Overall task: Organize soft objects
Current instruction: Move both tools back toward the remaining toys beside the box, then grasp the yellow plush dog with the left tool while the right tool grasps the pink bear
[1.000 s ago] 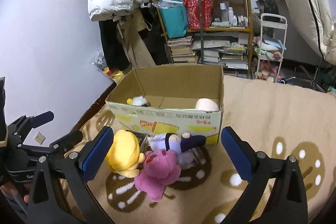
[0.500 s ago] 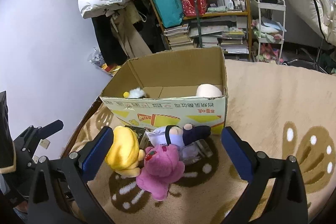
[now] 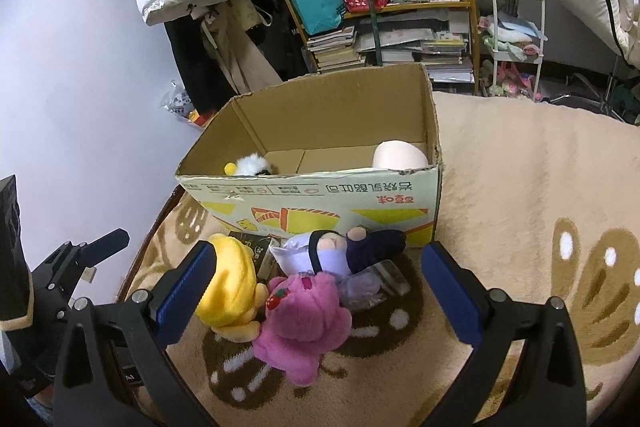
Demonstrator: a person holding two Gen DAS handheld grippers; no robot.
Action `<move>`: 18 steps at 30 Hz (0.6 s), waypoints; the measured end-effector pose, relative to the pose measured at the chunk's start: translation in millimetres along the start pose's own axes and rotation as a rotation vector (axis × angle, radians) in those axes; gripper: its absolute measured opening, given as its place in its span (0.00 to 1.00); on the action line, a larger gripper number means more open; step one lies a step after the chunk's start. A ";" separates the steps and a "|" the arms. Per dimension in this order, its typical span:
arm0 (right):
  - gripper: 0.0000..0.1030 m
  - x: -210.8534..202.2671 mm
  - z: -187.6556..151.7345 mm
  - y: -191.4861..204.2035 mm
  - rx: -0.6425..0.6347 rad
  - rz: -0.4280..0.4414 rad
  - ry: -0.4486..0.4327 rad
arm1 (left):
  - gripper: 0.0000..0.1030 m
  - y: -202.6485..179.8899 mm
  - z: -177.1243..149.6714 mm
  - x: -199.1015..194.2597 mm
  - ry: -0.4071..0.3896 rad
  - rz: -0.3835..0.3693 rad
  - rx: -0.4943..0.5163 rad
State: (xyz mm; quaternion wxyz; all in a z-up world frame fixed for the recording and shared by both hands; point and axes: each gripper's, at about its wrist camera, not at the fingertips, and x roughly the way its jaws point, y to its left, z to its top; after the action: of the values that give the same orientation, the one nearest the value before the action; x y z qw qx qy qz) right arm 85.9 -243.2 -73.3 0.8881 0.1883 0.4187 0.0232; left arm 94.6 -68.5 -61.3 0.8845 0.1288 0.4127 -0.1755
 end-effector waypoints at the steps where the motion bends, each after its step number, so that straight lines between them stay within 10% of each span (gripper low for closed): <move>1: 1.00 2.0 0.6 -0.9 0.005 0.001 0.005 | 0.95 -1.4 -0.2 1.0 0.001 -0.006 0.004; 18: 1.00 30.5 -4.4 2.6 -0.002 0.012 0.109 | 0.95 -25.4 -8.3 24.0 0.059 -0.026 0.076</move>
State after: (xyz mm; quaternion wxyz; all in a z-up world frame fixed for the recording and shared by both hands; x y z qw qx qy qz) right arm 102.6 -233.3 -97.3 0.8640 0.1885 0.4653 0.0391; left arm 92.6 -93.2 -87.2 0.8641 0.1618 0.4333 -0.1987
